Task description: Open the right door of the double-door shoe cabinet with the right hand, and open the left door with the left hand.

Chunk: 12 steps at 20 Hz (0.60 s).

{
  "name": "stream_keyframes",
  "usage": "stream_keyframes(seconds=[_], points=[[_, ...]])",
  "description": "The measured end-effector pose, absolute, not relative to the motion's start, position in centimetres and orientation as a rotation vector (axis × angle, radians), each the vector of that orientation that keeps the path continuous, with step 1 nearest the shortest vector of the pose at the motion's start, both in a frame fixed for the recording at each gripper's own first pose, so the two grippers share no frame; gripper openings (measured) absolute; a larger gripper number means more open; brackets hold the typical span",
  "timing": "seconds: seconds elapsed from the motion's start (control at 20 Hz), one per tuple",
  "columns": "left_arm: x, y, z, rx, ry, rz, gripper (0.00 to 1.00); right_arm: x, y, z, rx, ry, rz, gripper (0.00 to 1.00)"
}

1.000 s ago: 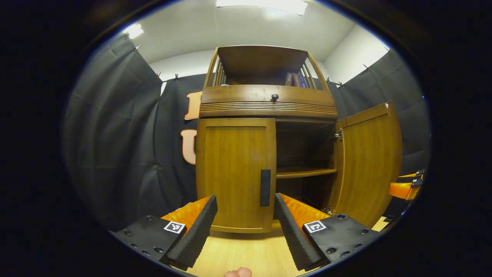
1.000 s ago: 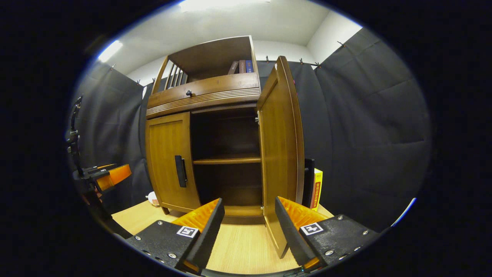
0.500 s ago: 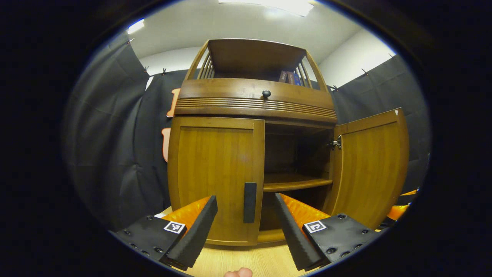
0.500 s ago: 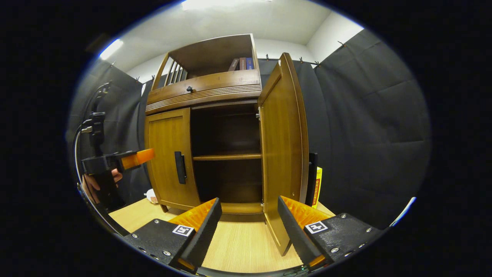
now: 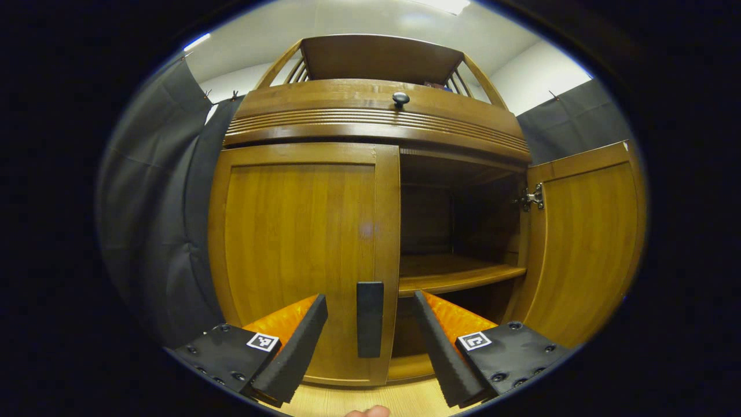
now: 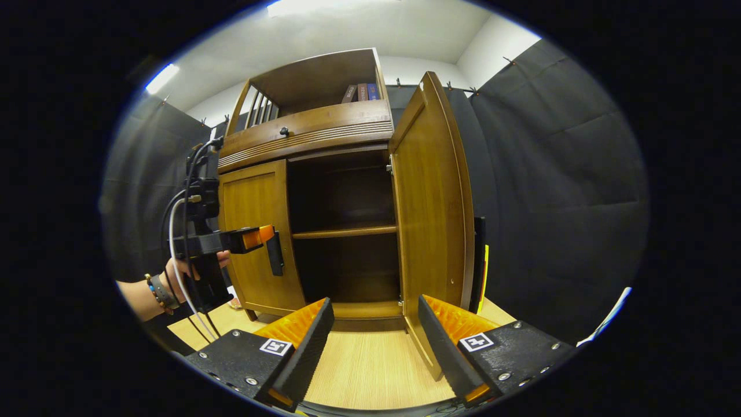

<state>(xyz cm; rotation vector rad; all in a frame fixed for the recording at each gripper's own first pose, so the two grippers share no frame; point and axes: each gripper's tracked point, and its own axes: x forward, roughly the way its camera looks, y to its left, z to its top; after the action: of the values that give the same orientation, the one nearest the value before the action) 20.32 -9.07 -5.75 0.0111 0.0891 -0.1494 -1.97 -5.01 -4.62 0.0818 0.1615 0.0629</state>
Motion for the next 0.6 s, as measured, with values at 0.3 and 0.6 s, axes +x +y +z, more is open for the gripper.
stream_keyframes(seconds=[0.3,0.6], points=[[23.8,-9.0,-8.5,-0.017,0.133,-0.144,0.94,-1.8,-6.2,-4.4,0.067,0.161,0.024,0.9],[25.0,-8.8,-9.4,-0.054,0.138,-0.149,0.75,-1.2,-6.7,-4.1,0.07,0.155,0.002,0.9]])
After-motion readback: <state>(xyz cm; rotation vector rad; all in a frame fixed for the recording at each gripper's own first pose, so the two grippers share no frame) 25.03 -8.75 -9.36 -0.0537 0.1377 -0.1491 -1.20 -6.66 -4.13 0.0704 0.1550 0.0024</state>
